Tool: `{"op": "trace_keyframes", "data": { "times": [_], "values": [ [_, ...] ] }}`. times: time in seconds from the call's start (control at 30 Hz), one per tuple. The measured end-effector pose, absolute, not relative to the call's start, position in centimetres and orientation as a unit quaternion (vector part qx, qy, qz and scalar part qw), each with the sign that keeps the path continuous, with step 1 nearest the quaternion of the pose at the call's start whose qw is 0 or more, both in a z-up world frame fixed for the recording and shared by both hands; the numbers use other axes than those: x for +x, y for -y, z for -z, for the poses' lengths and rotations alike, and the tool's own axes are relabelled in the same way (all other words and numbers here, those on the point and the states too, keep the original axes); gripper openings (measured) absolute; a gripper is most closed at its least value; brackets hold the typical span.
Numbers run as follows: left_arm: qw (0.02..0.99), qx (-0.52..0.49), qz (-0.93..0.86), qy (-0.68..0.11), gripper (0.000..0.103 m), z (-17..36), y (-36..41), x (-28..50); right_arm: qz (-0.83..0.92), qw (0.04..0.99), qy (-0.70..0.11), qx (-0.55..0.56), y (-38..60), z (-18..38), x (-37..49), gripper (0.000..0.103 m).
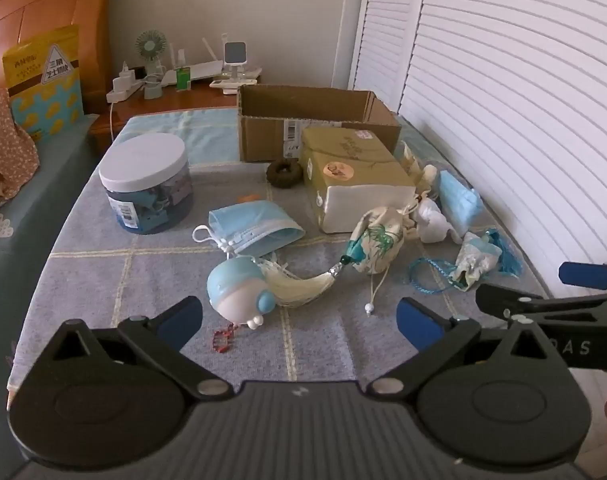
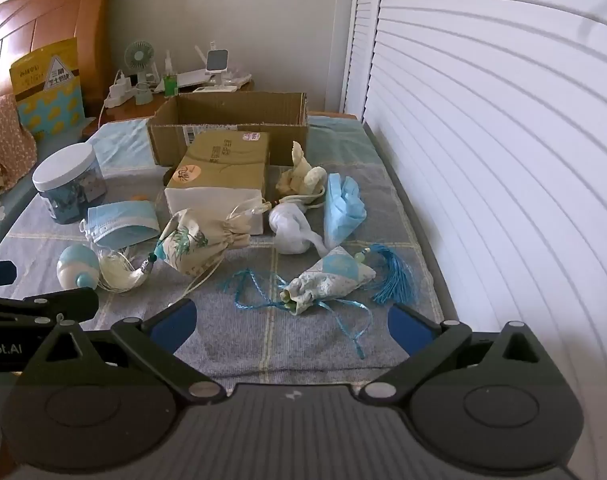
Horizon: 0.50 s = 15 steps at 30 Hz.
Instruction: Organize soft objects
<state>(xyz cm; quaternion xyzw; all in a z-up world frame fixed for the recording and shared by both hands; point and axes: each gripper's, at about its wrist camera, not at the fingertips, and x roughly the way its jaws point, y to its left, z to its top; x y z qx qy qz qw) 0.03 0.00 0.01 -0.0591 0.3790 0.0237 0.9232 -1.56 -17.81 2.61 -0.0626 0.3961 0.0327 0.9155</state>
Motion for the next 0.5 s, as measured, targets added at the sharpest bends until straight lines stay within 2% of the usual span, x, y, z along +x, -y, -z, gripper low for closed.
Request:
{"op": "trace_keyframes", "data": {
  "times": [0.5],
  "values": [
    [0.926,-0.055,-0.024,-0.373,0.102,-0.33,0.12,-0.17,-0.032,0.915,-0.396,-0.062,17.94,-2.86,-1.65,0.103]
  ]
}}
